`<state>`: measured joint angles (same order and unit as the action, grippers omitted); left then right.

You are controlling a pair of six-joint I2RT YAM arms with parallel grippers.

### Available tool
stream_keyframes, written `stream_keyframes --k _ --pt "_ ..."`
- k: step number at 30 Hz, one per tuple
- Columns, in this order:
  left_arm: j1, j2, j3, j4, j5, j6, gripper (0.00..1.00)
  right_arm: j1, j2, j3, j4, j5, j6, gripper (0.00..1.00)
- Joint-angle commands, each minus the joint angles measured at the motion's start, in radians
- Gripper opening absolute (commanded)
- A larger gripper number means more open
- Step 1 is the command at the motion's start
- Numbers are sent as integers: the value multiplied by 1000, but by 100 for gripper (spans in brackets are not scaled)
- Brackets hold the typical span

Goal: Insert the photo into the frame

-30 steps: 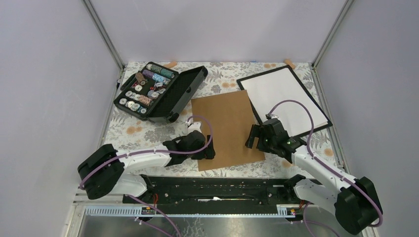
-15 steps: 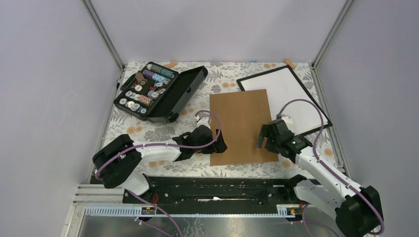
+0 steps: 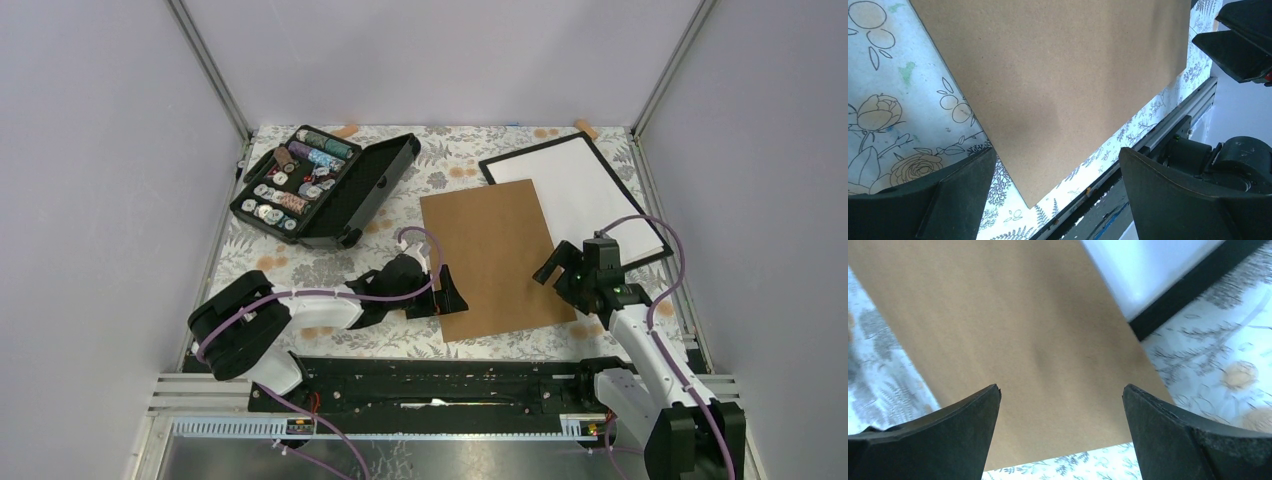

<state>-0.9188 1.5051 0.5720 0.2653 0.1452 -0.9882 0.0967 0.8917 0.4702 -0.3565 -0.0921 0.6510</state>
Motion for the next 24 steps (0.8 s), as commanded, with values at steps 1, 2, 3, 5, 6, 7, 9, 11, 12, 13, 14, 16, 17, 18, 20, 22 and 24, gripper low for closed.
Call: stream_keyframes --k 1,2,3,5,6,7,9,11,12,13,14,16,17,18,20,22,24 --pt "7 -8 -23 -59 58 28 99 -7 -14 54 -137 186 9 100" --pt "10 -8 -24 -58 62 30 99 -7 -12 51 -144 196 39 100" --pt "14 -9 -25 -58 65 31 99 -7 -9 46 -159 204 84 100" --pt "23 -13 -33 -51 70 30 99 -7 -15 13 -135 184 169 100" --pt "27 -15 -36 -46 73 28 99 -7 -23 -7 -118 180 183 100" --pt "30 -17 -39 -44 76 27 99 -6 -29 -21 -115 200 189 100" --pt "33 -18 -43 -40 83 27 99 -6 -48 -24 -161 285 198 100" --pt "35 -18 -45 -39 91 31 99 -7 -80 -26 -214 380 230 100" --pt "35 -17 -44 -40 95 32 99 -7 -101 -35 -222 408 243 99" --pt "37 -16 -46 -38 97 34 99 -8 -119 -44 -222 416 249 99" --pt "38 -14 -44 -37 100 35 99 -8 -137 -54 -223 425 258 99" --pt "44 -10 -41 -37 106 38 99 -8 -166 -66 -217 432 264 99" --pt "43 -10 -41 -36 112 39 99 -8 -176 -78 -206 423 266 99" --pt "45 -9 -41 -35 115 39 99 -8 -187 -91 -195 415 277 98" --pt "46 -8 -41 -34 119 41 99 -8 -209 -127 -137 391 285 97" --pt "47 -5 -39 -34 123 43 99 -12 -217 -176 -60 368 265 93" --pt "50 1 -37 -33 126 46 99 -15 -233 -173 4 311 212 91"
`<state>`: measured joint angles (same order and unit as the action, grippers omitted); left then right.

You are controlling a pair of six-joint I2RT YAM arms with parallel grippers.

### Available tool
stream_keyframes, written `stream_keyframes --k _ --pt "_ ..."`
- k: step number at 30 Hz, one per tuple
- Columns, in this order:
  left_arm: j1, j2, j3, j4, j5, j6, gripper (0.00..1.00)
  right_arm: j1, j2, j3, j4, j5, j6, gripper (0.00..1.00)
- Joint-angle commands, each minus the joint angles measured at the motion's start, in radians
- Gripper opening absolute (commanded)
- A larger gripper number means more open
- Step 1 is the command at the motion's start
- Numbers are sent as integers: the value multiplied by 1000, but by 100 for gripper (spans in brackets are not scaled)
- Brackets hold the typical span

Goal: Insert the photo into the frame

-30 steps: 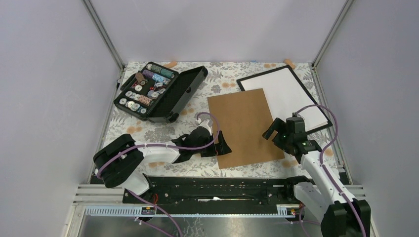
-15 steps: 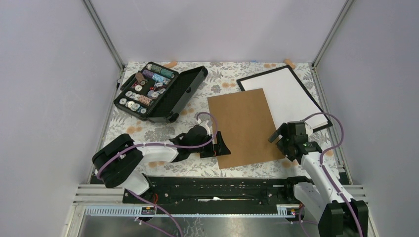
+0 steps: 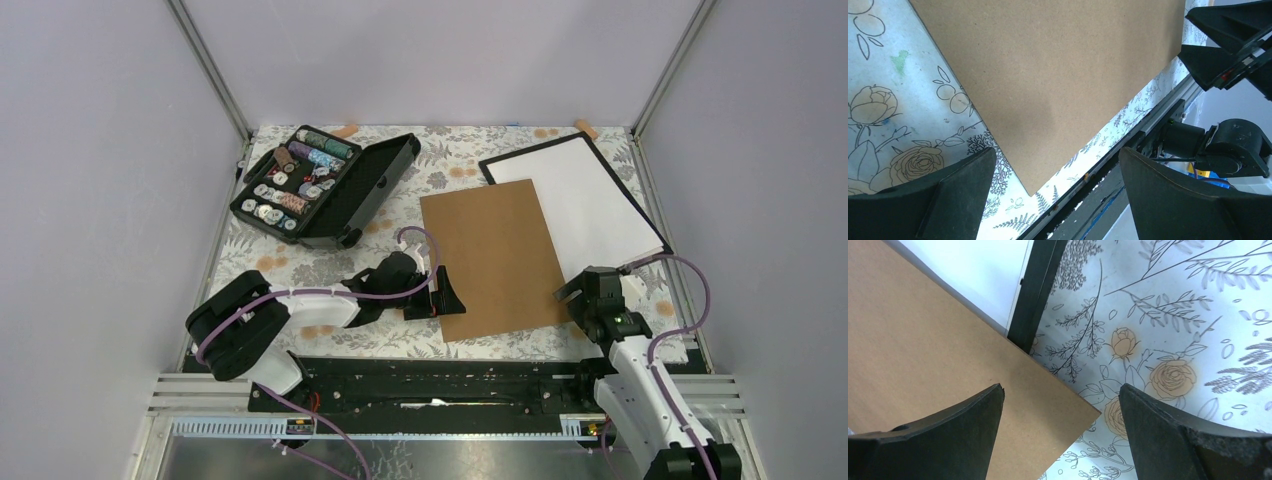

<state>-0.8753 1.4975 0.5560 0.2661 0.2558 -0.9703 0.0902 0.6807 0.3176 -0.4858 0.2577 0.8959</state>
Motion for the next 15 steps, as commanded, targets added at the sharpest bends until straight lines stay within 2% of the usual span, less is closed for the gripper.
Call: stream_keyframes --k 1,8,11,15 --pt "9 11 -20 -32 16 28 99 -9 -33 -23 151 -43 -24 91" --pt "12 22 -14 -11 34 20 99 -20 -40 -150 324 -183 57 87" --pt "12 20 -12 -8 40 19 99 -23 -65 -201 385 -227 78 81" --pt "12 24 -16 -3 43 20 99 -23 -158 -183 345 -199 72 80"
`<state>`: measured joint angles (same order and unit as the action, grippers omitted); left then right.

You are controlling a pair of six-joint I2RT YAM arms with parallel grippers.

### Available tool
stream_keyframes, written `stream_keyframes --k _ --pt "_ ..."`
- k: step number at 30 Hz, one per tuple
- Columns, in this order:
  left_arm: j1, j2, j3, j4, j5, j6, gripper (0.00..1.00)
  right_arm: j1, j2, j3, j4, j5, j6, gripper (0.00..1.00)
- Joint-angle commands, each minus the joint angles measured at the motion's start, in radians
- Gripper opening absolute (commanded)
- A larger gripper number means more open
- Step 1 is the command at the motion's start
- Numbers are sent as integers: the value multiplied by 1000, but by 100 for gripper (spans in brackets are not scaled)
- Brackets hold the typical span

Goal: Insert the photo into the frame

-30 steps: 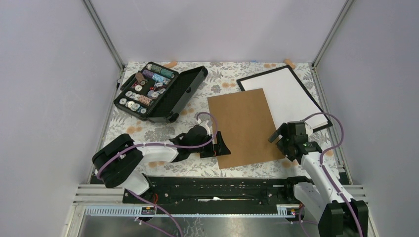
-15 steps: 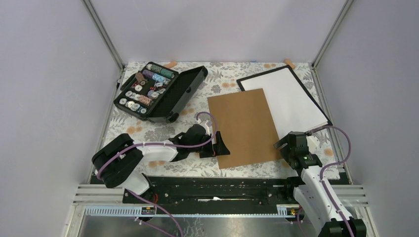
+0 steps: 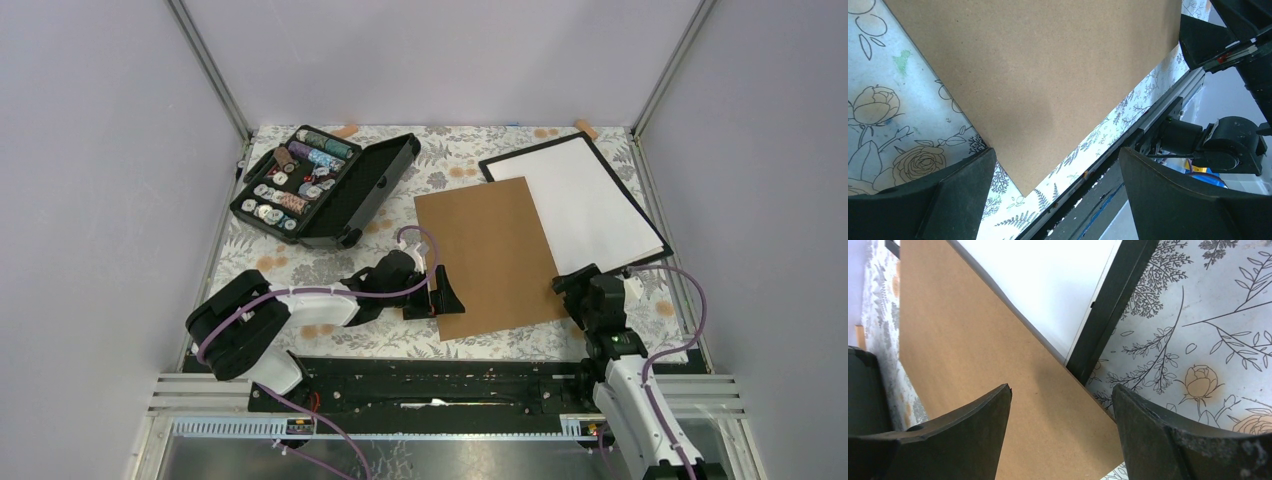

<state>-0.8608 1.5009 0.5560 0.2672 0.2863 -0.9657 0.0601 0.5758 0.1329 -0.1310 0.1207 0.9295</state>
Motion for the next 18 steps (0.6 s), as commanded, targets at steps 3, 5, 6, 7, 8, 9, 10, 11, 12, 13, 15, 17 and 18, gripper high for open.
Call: stream_keyframes --k 3,5,6,7,8,9,10,11,12,13,15,17,18 --pt "-3 31 -18 6 20 9 99 6 -22 74 -172 42 18 84" --pt "-3 31 -22 16 22 2 99 6 26 89 -228 88 46 88" --pt "-3 30 -22 17 22 0 99 7 50 83 -231 87 69 89" --pt "-2 28 -21 18 22 -1 99 6 73 74 -225 83 86 88" --pt "-3 28 -21 18 24 -1 99 7 100 68 -221 82 104 88" --pt "-2 28 -18 17 25 -2 99 7 126 66 -220 79 106 86" --pt "-2 30 -15 17 28 -1 99 7 150 75 -229 83 90 86" --pt "-3 33 -13 16 31 -1 99 8 172 91 -248 96 73 86" --pt "-2 36 -10 15 35 -1 99 8 186 101 -255 103 59 86" --pt "-3 39 -9 14 39 -1 99 8 196 107 -255 102 51 86" --pt "-2 40 -10 16 41 -4 99 9 203 123 -269 82 39 85" --pt "-3 40 -10 16 38 -7 99 8 189 151 -299 58 32 86" --pt "-3 40 -11 17 37 -9 99 8 174 161 -308 48 20 88"
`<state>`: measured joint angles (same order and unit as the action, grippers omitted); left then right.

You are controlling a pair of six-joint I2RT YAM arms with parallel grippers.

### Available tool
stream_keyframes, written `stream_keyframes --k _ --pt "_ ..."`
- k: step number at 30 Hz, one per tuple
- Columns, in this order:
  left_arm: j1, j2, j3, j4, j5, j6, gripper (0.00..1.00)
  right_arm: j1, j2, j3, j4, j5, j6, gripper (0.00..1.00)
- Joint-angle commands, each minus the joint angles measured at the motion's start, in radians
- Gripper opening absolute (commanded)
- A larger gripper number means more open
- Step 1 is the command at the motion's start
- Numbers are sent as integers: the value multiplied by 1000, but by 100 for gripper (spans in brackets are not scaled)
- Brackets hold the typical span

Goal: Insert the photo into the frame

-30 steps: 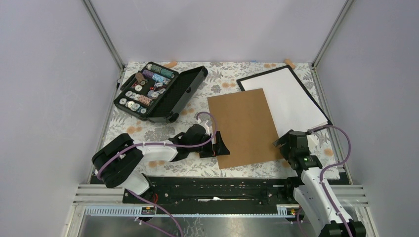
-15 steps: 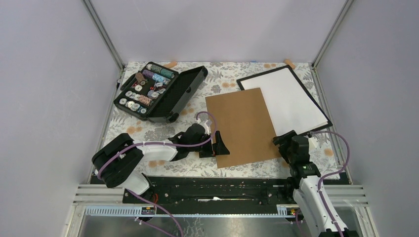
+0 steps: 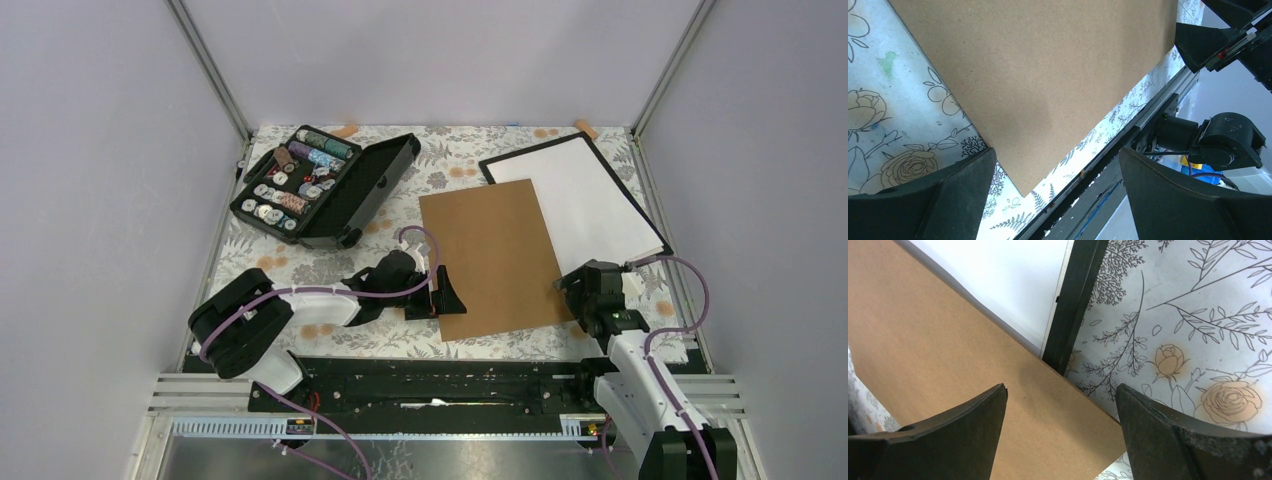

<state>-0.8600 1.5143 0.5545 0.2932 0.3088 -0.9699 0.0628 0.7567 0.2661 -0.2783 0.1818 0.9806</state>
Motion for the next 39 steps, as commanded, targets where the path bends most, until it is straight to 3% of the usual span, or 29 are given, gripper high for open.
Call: stream_keyframes --k 1,5,15,20,25,33,36,39 --pt "-4 25 -9 -9 13 -5 99 6 -33 35 -167 -26 -40 90" --pt "-3 22 -10 -17 7 -5 99 6 -106 53 -228 -48 -16 100" --pt "-2 27 -19 -5 16 -8 99 5 -209 12 -300 -84 47 100" --pt "4 21 -18 -6 19 -5 99 5 -248 45 -164 -351 -26 100" --pt "10 33 -8 -6 22 -5 99 5 -299 139 -163 -515 -98 99" --pt "11 16 -1 -15 22 -4 99 5 -375 218 -140 -603 -89 93" --pt "10 11 -1 -16 23 -4 99 6 -370 205 -89 -633 -85 81" --pt "11 8 1 -18 27 -5 99 5 -372 197 -31 -674 -80 77"
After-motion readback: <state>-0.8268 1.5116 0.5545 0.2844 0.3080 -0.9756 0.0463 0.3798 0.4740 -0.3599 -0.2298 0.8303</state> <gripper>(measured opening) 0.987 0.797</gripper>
